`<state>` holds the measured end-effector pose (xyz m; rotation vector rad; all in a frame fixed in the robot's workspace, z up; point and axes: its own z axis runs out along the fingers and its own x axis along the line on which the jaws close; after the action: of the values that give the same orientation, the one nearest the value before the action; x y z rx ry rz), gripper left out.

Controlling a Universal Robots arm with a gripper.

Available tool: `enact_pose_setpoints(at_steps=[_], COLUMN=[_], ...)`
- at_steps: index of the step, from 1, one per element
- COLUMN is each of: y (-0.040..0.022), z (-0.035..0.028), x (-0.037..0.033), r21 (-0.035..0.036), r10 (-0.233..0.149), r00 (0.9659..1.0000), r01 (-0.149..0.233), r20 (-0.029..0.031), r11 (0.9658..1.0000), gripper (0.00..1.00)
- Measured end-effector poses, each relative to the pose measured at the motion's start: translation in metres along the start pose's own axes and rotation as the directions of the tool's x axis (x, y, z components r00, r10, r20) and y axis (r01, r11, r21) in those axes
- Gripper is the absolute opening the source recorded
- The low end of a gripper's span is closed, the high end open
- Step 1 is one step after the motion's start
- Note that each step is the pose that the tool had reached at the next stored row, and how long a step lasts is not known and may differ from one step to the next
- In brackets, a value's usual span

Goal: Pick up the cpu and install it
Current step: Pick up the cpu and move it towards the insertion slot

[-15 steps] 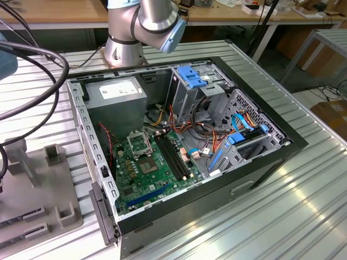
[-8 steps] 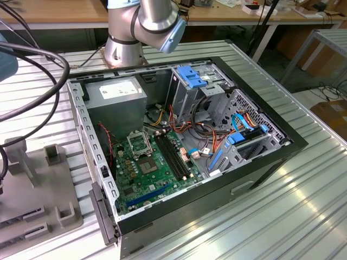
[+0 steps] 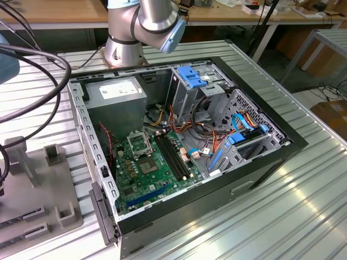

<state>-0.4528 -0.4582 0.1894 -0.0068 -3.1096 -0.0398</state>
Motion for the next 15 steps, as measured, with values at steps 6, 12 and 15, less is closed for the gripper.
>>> enact_pose_setpoints(at_steps=[6, 12, 15], y=[0.0, 0.0001, 0.0001], z=[0.0002, -0.0007, -0.0007], x=[0.0, -0.0001, -0.0001], r21=[0.0001, 0.0014, 0.0014], r10=[0.0, 0.0, 0.0], r00=[1.0, 1.0, 1.0], r01=[0.0, 0.0, 0.0], r20=[0.0002, 0.0002, 0.0002], r11=[1.0, 1.0, 1.0], gripper=[0.66, 0.66, 0.66])
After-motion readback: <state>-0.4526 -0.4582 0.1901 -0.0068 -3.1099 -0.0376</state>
